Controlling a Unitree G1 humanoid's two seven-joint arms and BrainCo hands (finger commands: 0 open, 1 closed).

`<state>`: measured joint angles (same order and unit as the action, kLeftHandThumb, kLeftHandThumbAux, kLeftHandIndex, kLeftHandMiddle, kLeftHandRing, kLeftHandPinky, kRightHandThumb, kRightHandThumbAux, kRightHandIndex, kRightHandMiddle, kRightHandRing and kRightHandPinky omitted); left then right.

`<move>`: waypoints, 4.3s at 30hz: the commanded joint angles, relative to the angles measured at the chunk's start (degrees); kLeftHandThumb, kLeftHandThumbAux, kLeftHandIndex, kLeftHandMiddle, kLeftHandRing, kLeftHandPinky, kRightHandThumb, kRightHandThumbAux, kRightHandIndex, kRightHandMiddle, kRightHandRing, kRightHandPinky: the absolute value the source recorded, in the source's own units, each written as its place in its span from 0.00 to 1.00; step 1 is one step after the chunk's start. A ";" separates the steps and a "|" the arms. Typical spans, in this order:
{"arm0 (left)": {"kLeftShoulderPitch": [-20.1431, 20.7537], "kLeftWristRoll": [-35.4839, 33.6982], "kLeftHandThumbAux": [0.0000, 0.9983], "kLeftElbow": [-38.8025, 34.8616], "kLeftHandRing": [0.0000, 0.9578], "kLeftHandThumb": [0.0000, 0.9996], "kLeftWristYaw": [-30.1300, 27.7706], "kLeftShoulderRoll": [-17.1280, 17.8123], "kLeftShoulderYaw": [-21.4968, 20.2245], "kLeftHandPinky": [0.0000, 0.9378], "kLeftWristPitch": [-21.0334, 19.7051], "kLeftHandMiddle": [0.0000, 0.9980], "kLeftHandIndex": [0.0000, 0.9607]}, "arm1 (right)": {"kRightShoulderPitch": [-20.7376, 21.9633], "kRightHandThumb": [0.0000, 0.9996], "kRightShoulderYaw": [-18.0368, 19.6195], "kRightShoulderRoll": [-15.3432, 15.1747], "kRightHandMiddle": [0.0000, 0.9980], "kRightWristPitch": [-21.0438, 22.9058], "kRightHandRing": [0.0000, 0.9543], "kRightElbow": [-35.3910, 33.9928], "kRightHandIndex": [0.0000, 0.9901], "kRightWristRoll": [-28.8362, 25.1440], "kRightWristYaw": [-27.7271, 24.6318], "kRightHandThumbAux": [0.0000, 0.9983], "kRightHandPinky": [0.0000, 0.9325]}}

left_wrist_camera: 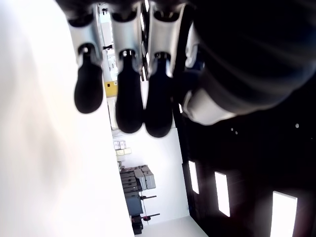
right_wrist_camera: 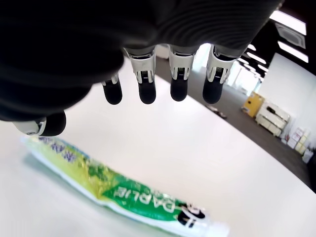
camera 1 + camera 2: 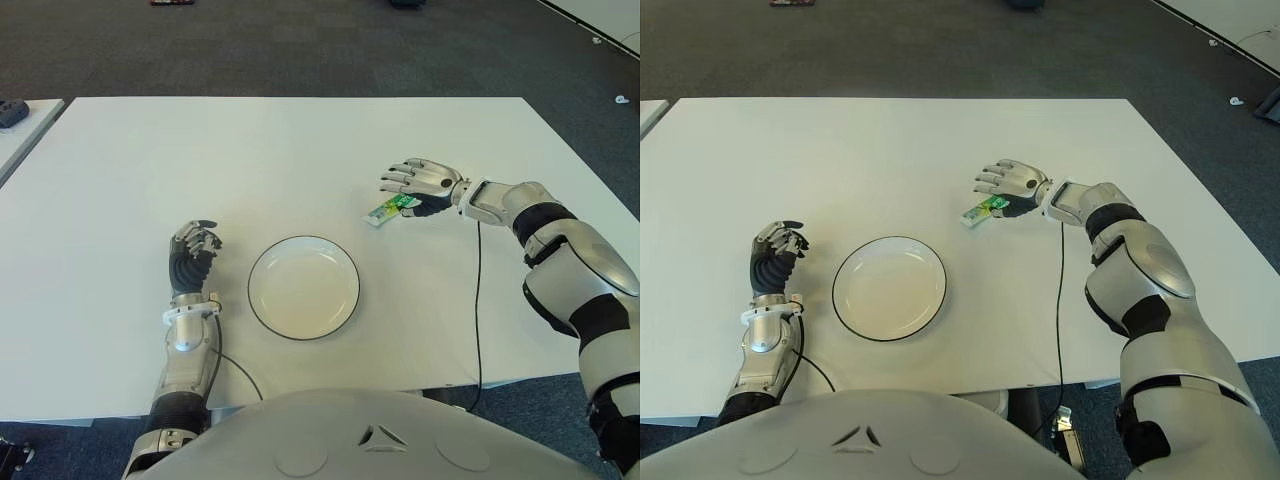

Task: Put the toothpaste on the table into the plate.

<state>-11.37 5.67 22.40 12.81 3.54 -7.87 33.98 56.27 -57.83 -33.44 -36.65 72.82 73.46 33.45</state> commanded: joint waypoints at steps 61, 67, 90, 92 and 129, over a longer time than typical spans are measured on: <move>-8.82 -0.38 0.72 -9.11 0.64 0.70 0.59 -2.93 -1.03 0.65 -5.09 0.62 0.45 | -3.83 0.58 -8.44 13.03 0.00 17.26 0.00 7.58 0.00 0.12 -13.09 0.14 0.00; -8.87 -0.19 0.72 -9.03 0.64 0.70 0.66 -2.88 -1.11 0.65 -4.87 0.62 0.45 | -5.02 0.59 -3.86 13.97 0.00 18.23 0.00 7.82 0.00 -4.43 -15.02 0.15 0.00; -9.11 -0.64 0.72 -8.38 0.64 0.70 0.38 -2.60 -1.67 0.65 -3.95 0.61 0.45 | -9.38 0.56 18.28 17.23 0.00 22.48 0.01 7.34 0.00 -26.87 -32.81 0.24 0.15; -9.11 -0.59 0.72 -8.34 0.64 0.70 0.42 -2.61 -1.72 0.66 -3.78 0.62 0.45 | -9.36 0.56 19.33 17.36 0.01 23.25 0.06 7.30 0.00 -27.68 -34.72 0.25 0.21; -7.77 1.11 0.72 -6.65 0.66 0.70 0.76 -2.04 -2.44 0.67 -2.01 0.64 0.45 | -9.10 0.72 25.63 17.15 0.83 21.74 0.90 6.27 0.44 -32.80 -40.53 0.69 0.96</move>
<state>-19.43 5.98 14.40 12.84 1.36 -10.21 31.88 50.51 -31.43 -17.13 -13.92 77.50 40.26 -4.18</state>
